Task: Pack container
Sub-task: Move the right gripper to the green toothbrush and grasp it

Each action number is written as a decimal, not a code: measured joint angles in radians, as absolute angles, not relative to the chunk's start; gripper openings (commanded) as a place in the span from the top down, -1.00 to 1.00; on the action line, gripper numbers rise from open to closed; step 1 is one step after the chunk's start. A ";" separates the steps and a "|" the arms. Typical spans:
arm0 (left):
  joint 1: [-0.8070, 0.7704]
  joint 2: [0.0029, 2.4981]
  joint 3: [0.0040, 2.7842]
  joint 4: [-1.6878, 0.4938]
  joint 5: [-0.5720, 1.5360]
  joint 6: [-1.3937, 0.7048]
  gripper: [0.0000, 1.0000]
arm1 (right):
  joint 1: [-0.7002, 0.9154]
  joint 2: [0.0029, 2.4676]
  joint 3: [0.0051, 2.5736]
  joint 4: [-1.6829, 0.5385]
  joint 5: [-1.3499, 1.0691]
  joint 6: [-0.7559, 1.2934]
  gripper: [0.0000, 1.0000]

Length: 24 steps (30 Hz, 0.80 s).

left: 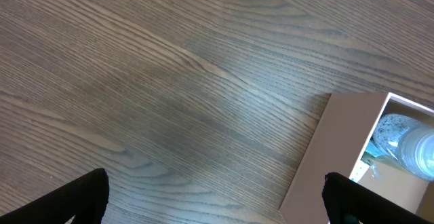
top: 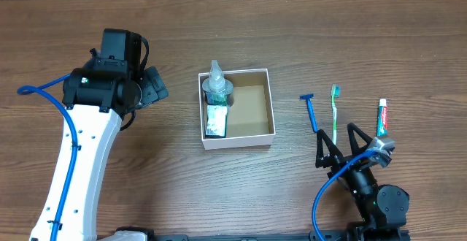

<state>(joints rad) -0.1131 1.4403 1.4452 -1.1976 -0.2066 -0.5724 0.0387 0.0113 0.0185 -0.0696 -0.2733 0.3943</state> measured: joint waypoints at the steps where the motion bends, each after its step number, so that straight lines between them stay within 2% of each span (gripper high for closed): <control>1: -0.113 1.440 1.445 -1.198 -0.207 -0.572 -1.00 | 0.039 0.011 0.019 -0.070 -0.283 0.405 -1.00; 6: -0.113 1.440 1.445 -1.198 -0.207 -0.572 -1.00 | 0.039 0.049 0.080 -0.181 -0.308 0.425 -1.00; 11: -0.113 1.440 1.445 -1.198 -0.207 -0.572 -1.00 | 0.039 0.213 0.332 -0.309 -0.291 0.434 -1.00; 18: -0.113 1.440 1.446 -1.201 -0.207 -0.572 -1.00 | 0.039 0.662 0.747 -0.700 -0.194 0.418 -1.00; 24: -0.113 1.440 1.446 -1.201 -0.207 -0.572 -1.00 | 0.039 1.146 1.000 -0.962 -0.119 0.282 -1.00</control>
